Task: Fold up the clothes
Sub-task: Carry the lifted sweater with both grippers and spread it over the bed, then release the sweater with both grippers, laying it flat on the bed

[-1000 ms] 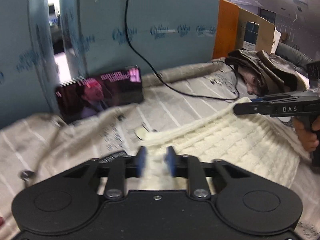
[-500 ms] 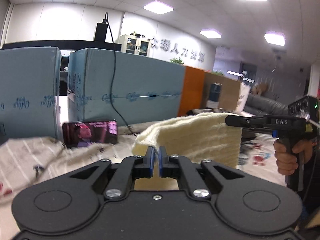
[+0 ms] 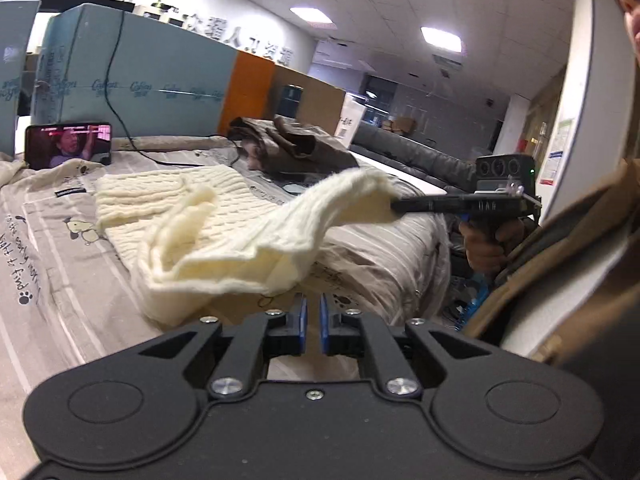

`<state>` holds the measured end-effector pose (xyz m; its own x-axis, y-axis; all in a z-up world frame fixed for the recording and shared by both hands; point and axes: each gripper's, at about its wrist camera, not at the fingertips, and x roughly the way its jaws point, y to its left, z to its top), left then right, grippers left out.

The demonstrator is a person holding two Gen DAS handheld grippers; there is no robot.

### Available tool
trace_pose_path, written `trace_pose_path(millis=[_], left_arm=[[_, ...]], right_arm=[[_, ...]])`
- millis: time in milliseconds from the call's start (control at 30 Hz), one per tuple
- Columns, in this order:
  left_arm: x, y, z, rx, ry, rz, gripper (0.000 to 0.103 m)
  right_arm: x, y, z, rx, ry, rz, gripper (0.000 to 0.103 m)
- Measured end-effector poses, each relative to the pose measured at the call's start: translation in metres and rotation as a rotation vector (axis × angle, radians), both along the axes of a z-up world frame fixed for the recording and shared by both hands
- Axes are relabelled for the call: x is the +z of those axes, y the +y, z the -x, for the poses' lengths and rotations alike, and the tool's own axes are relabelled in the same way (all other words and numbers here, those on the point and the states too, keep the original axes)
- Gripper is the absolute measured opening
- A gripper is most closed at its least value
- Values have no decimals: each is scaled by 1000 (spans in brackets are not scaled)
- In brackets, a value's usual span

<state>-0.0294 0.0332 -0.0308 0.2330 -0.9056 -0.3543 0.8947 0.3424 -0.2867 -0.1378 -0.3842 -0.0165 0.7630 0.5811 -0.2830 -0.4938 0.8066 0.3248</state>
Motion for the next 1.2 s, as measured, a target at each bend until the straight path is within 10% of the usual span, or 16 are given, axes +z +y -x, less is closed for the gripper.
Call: trace_pose_path(millis=[100, 200, 400, 567, 900, 1067, 1200], left_arm=[[19, 12, -4, -42, -56, 107, 8], [40, 21, -19, 60, -127, 204, 20], [42, -49, -80, 419, -291, -92, 58], [23, -133, -132, 327, -217, -246, 76], [-6, -187, -153, 290, -160, -457, 75], [3, -160, -167, 372, -172, -398, 21], [22, -112, -169, 534, -187, -249, 11]], right_arm=[[0, -1, 9, 54, 35, 46, 54], [12, -13, 15, 95, -32, -3, 65], [17, -33, -46, -98, -21, -44, 81], [-4, -32, -145, -261, 116, -35, 81], [-47, -14, -275, -395, 366, -7, 73], [-46, 2, -280, -362, 306, 42, 16], [-33, 6, -272, -355, 219, 45, 11]])
